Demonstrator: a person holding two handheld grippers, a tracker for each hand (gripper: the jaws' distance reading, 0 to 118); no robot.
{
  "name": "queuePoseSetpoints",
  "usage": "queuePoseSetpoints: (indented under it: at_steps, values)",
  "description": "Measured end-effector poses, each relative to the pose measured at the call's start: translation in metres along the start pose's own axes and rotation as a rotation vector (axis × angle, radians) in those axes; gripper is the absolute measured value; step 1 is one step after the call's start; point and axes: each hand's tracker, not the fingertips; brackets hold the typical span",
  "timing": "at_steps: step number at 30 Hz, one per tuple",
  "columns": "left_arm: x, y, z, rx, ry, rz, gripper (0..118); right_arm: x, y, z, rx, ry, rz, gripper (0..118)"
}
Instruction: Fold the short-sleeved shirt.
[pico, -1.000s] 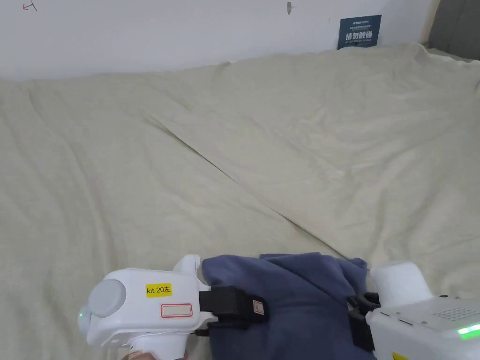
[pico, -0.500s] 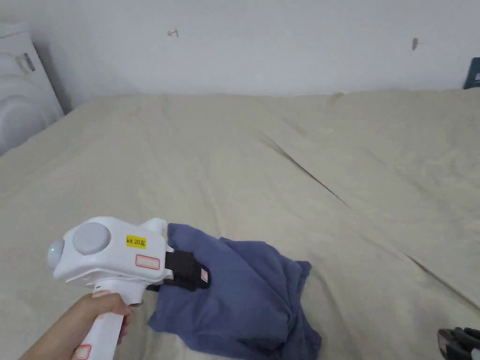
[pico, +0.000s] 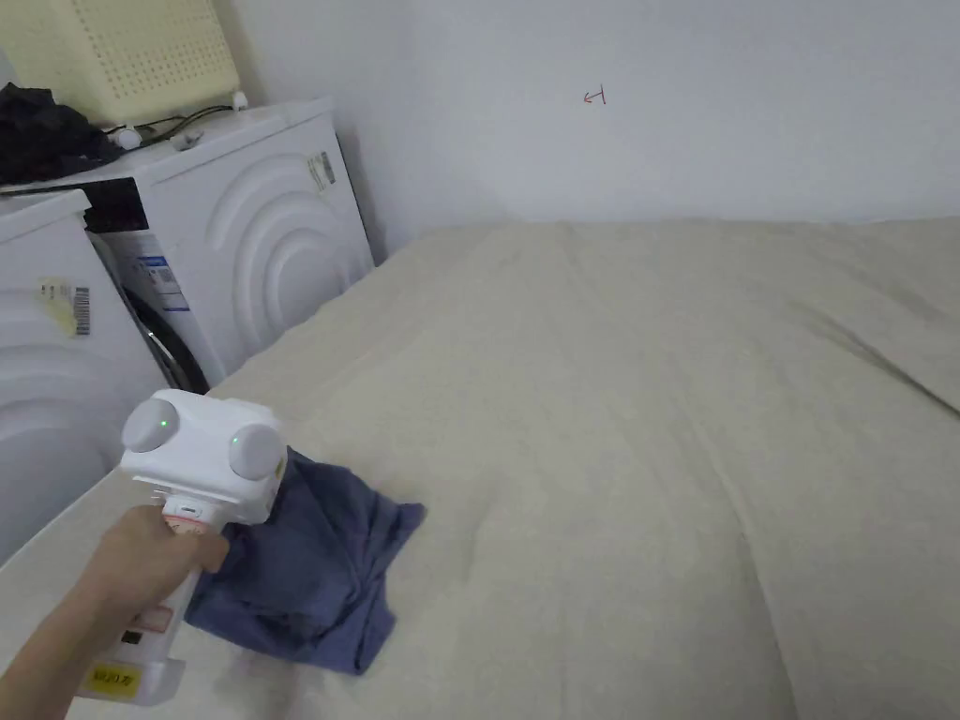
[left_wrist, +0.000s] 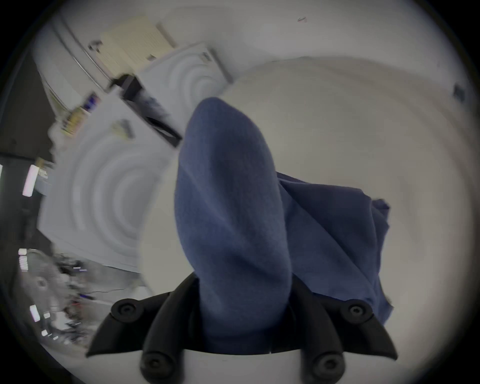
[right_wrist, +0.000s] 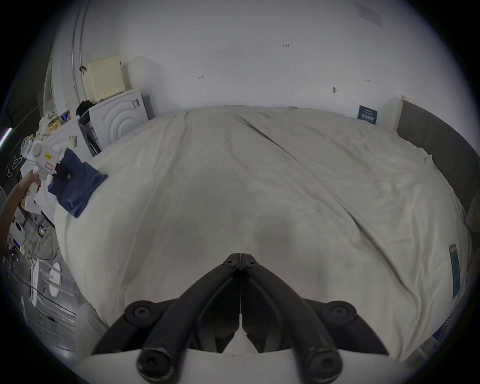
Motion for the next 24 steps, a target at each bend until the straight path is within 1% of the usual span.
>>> queuePoseSetpoints:
  at_steps: [1, 3, 4, 5, 6, 8, 9, 10, 11, 12, 13, 16, 17, 19, 20, 21, 22, 23, 24]
  values:
    - [-0.008, 0.003, -0.015, -0.007, 0.037, 0.006, 20, -0.002, 0.001, -0.004, -0.008, 0.005, -0.005, 0]
    - [-0.024, 0.003, -0.030, -0.048, 0.014, 0.110, 20, -0.005, 0.002, -0.010, -0.027, 0.015, -0.004, 0]
    - [-0.030, -0.001, -0.036, -0.069, -0.027, 0.106, 25, -0.007, 0.002, -0.012, -0.035, 0.013, 0.004, 0]
    - [-0.033, -0.004, -0.042, -0.061, -0.042, 0.086, 35, -0.009, 0.001, -0.015, -0.042, 0.008, 0.016, 0]
    - [-0.033, -0.005, -0.048, -0.064, -0.021, 0.059, 54, -0.011, 0.001, -0.017, -0.048, 0.005, 0.027, 0]
    - [-0.032, -0.009, -0.055, -0.061, 0.088, 0.011, 71, -0.011, 0.001, -0.020, -0.067, 0.013, 0.044, 0]
    - [-0.033, -0.017, -0.046, -0.039, 0.167, 0.026, 71, -0.012, 0.002, -0.021, -0.072, 0.019, 0.049, 0]
    - [-0.038, -0.021, -0.042, -0.018, 0.193, 0.054, 100, -0.012, 0.003, -0.020, -0.077, 0.021, 0.057, 0]
    - [-0.043, -0.025, -0.036, 0.036, 0.190, 0.094, 111, -0.012, 0.004, -0.018, -0.076, 0.025, 0.065, 0]
    - [-0.048, -0.027, -0.038, 0.053, 0.186, 0.129, 115, -0.012, 0.005, -0.017, -0.072, 0.026, 0.074, 0]
    - [-0.053, -0.029, -0.033, 0.084, 0.186, 0.181, 115, -0.012, 0.005, -0.017, -0.072, 0.026, 0.079, 0]
    - [-0.060, -0.040, -0.002, 0.150, 0.085, 0.257, 115, -0.011, 0.006, -0.015, -0.065, 0.022, 0.084, 0]
    - [-0.061, -0.042, 0.004, 0.137, 0.018, 0.251, 115, -0.010, 0.006, -0.013, -0.060, 0.029, 0.074, 0]
    - [-0.060, -0.047, 0.015, 0.076, -0.063, 0.279, 115, -0.008, 0.004, -0.009, -0.059, 0.040, 0.057, 0]
    - [-0.055, -0.052, 0.022, 0.066, -0.118, 0.280, 109, -0.008, 0.003, -0.006, -0.055, 0.044, 0.052, 0]
    - [-0.050, -0.058, 0.033, 0.103, -0.146, 0.300, 96, -0.007, 0.002, -0.003, -0.052, 0.045, 0.053, 0]
    - [-0.044, -0.064, 0.044, 0.128, -0.149, 0.300, 60, -0.007, 0.001, -0.001, -0.050, 0.045, 0.056, 0]
    - [-0.033, -0.072, 0.059, 0.163, -0.132, 0.303, 29, -0.004, -0.003, -0.001, -0.041, 0.041, 0.065, 0]
    - [-0.025, -0.078, 0.069, 0.187, -0.126, 0.315, 8, -0.002, -0.004, 0.001, -0.036, 0.032, 0.070, 0]
